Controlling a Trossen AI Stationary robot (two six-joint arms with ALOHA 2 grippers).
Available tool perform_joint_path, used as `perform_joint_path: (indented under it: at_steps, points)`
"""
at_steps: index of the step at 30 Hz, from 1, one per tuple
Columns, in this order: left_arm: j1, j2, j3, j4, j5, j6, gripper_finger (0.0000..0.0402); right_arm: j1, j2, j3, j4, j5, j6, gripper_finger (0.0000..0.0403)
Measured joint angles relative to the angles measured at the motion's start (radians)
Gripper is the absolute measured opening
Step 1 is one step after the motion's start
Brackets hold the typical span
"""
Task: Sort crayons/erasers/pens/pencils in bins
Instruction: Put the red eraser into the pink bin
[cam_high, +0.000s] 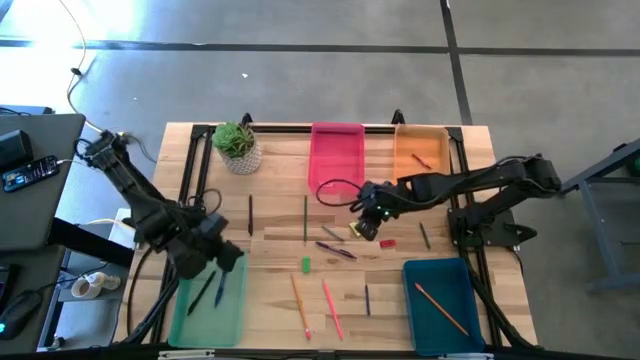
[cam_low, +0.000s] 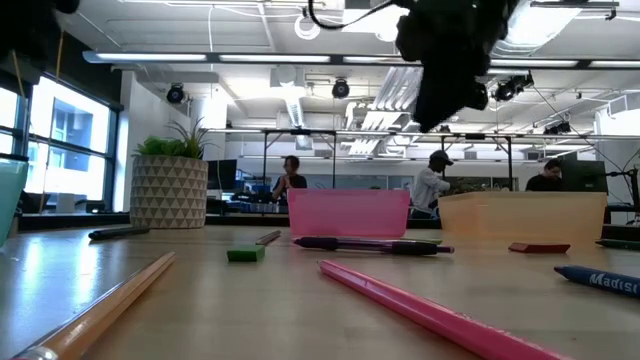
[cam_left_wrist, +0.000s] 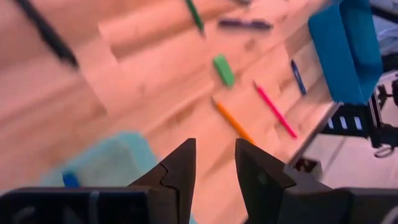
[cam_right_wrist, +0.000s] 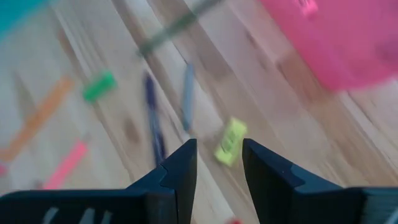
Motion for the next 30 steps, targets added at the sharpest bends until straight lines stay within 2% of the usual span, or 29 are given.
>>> perform_joint_path:
  at_steps: [4,11,20,25,30]
  points:
    - [0.098,-0.019,0.0,0.002,0.01,0.137,0.0096,0.013,0.01,0.0,-0.105,-0.023,-0.058,0.0121]
    - [0.231,-0.025,0.0,0.002,0.062,0.323,0.0095,0.018,0.01,-0.002,-0.164,-0.099,-0.208,0.0121]
    - [0.338,-0.025,0.0,0.002,0.063,0.484,0.0095,0.084,0.009,-0.003,-0.206,-0.072,-0.391,0.0161]
    - [0.375,-0.025,0.0,0.002,0.063,0.558,0.0096,0.124,0.013,-0.057,-0.19,-0.074,-0.396,0.0184]
    - [0.404,-0.025,0.0,0.002,0.079,0.601,0.0092,0.158,0.014,-0.114,-0.169,-0.068,-0.37,0.0178]
